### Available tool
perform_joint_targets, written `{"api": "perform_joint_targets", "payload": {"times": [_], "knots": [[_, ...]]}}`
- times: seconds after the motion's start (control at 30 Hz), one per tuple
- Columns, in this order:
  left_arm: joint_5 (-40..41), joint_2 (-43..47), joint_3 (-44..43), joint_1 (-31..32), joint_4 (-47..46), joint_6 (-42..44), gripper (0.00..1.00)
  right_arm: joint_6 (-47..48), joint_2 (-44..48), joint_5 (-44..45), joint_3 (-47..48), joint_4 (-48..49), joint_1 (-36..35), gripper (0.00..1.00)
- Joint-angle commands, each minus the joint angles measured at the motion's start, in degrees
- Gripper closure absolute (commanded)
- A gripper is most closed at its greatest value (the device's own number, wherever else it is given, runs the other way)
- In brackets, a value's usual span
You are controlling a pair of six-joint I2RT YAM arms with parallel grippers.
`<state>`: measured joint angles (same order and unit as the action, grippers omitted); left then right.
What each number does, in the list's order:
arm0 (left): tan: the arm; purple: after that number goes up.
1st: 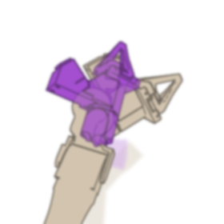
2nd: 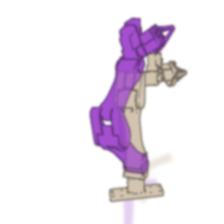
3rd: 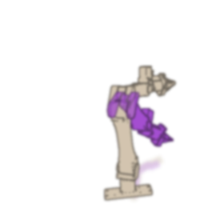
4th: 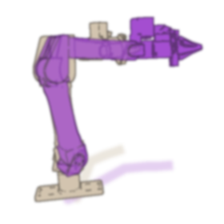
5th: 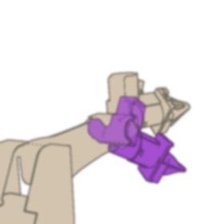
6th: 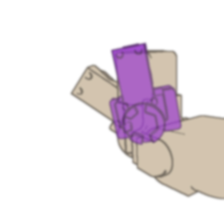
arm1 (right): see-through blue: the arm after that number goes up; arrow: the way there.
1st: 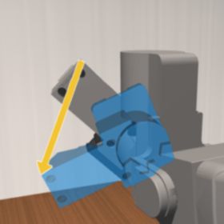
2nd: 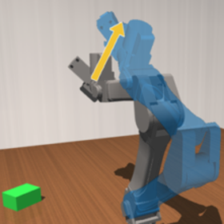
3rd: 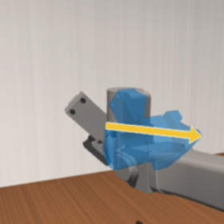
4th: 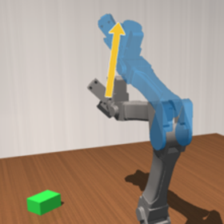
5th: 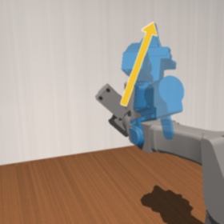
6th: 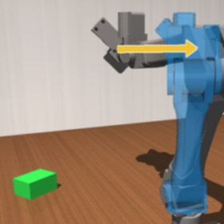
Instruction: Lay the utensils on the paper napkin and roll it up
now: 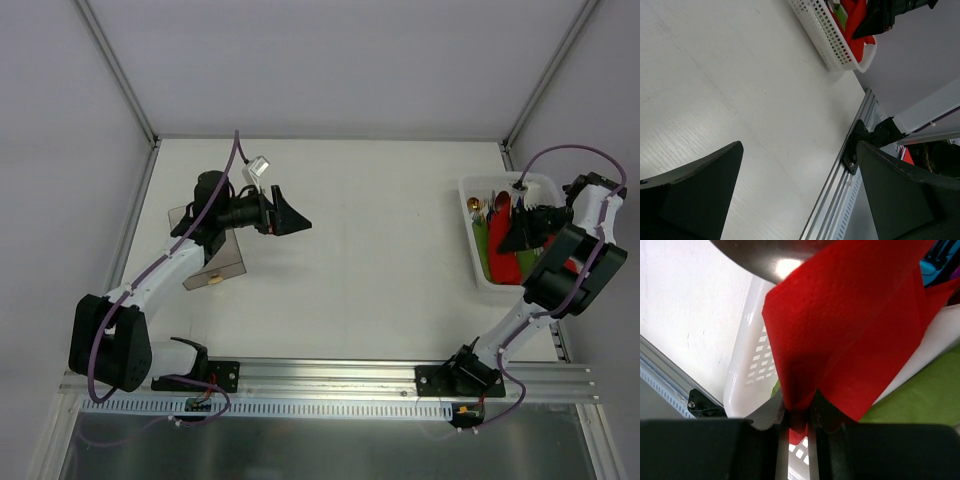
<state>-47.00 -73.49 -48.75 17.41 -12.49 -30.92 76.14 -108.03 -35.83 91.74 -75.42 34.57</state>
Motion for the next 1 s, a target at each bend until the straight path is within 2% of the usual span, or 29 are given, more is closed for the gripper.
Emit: {"api": "perform_joint_targets", "payload": {"times": [0.0, 0.27, 0.8, 0.83, 0.87, 0.93, 0.97], "knots": [[0.07, -1.12, 0.24, 0.87, -4.12, -1.34, 0.01, 1.21, -1.83, -0.9, -0.95, -19.68, -0.03, 1.0], [-0.28, -1.74, 0.15, 0.96, -3.42, -0.28, 0.01, 2.17, -4.73, -0.55, -4.56, -19.68, -0.82, 1.0], [0.16, -1.92, 0.41, 0.96, -2.8, 0.15, 0.01, -1.6, -16.07, -1.35, 3.0, -19.51, -1.26, 1.0], [0.33, -1.83, 0.41, 0.87, -2.8, 0.15, 0.01, -2.04, -16.42, -1.17, 3.35, -19.5, -1.17, 0.97], [0.33, -1.92, 0.41, 0.96, -2.8, 0.15, 0.01, -2.22, -16.43, -0.99, 3.79, -19.5, -1.17, 0.87], [0.16, -2.18, 0.32, 0.87, -2.8, 0.15, 0.01, -3.01, -16.34, -0.82, 4.49, -19.5, -1.17, 0.77], [0.24, -2.01, 0.24, 0.96, -2.8, 0.15, 0.01, -3.45, -16.16, -0.73, 5.54, -19.42, -1.17, 0.68]]}}
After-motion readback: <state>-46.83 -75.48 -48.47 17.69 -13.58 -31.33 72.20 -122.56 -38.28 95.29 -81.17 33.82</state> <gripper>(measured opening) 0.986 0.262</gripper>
